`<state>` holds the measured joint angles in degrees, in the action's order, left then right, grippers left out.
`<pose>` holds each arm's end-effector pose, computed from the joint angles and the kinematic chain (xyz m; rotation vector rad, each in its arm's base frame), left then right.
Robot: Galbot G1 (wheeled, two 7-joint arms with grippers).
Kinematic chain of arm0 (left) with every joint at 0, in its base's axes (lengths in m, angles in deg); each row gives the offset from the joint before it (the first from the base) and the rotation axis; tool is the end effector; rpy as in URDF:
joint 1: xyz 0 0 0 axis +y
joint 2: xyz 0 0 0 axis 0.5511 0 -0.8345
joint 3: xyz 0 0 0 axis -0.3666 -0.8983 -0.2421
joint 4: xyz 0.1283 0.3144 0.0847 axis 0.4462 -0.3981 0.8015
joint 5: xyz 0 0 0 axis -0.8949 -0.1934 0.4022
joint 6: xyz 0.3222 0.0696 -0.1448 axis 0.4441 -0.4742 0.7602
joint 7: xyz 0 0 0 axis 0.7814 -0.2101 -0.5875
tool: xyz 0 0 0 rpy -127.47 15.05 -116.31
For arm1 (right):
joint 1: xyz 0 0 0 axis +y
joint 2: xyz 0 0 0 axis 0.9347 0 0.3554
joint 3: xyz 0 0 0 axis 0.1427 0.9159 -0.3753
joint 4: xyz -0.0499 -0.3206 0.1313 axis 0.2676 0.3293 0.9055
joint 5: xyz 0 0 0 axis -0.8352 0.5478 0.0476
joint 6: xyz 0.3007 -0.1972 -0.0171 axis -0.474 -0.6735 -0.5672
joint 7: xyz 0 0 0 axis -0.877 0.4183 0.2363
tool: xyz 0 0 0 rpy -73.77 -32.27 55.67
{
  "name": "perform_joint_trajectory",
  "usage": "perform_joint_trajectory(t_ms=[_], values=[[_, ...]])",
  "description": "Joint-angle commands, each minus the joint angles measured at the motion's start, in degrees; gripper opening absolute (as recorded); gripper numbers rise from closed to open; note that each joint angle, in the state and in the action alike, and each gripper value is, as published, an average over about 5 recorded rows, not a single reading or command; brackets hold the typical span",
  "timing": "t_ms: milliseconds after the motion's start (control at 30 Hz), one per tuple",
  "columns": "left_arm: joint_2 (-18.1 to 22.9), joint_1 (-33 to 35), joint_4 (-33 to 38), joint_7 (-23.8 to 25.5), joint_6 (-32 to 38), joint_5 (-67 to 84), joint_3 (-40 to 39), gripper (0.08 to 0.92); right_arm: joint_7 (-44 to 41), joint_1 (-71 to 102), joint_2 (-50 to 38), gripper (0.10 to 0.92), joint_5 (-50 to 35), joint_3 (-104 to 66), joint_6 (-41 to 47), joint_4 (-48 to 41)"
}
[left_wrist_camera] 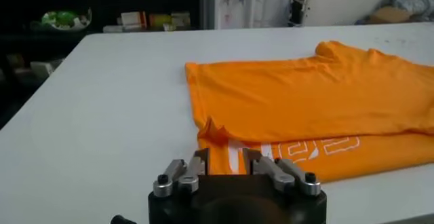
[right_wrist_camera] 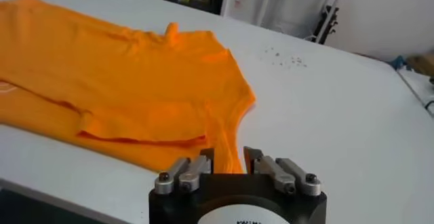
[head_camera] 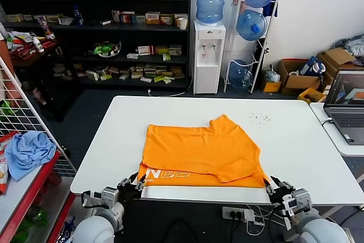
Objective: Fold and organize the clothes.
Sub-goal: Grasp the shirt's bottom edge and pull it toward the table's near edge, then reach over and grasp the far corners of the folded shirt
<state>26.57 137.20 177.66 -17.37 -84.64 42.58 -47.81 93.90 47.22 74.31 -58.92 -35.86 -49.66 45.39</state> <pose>0.2400 0.0292 -0.3182 -0.3064 -2.5907 -0.0571 0.2262 -0.1334 -0.2841 0.1519 -2.5663 0.2963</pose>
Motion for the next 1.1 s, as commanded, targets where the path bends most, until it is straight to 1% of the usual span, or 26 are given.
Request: perform_joint_trajectory(t_ms=[33,133,267,333,433,533,700,933,1100], values=[[-0.38,-8.35,-1.65,0.58,1.09,2.39,-1.25,0.545,0.98,-7.74,-3.75,0.528,-7.89,0.28,-5.55,-2.66],[2.62,-15.42,-7.54,1.53,2.06,2.44,-3.03,0.632,-0.54,-15.47,-3.62,0.614,-9.34,3.07,-6.15,-9.07],[5.91,-24.09,-16.81,2.11,2.2,4.23,-6.28,0.764,-3.2,-26.59,-2.46,0.727,-10.42,8.14,-4.49,-18.38],[7.43,-27.63,-21.44,2.58,2.44,3.93,-8.13,0.806,-4.36,-32.23,-1.39,0.777,-10.61,11.05,-3.06,-23.31],[9.68,-32.4,-27.62,3.38,2.68,3.1,-10.3,0.821,-6.11,-39.99,0.9,0.815,-11.13,14.39,-0.48,-30.35],[11.55,-36.41,-33.59,3.99,2.66,2.51,-11.74,0.822,-7.57,-45.99,3.76,0.822,-11.28,15.95,1.66,-35.91],[14.22,-42.03,-41.85,4.17,1.6,4.16,-12.92,0.823,-11.72,-52.65,8.5,0.823,-8.3,17.68,1.49,-45.51],[17.92,-46.68,-52.15,6.13,2.17,3.12,-15.24,0.823,-14.45,-59.39,15.25,0.823,-4.12,19.81,-0.35,-57.67],[20.3,-48.72,-58.39,7.5,3.57,0.17,-14.67,0.823,-15.93,-62.17,18.42,0.823,-0.86,20.66,-0.77,-63.47]])
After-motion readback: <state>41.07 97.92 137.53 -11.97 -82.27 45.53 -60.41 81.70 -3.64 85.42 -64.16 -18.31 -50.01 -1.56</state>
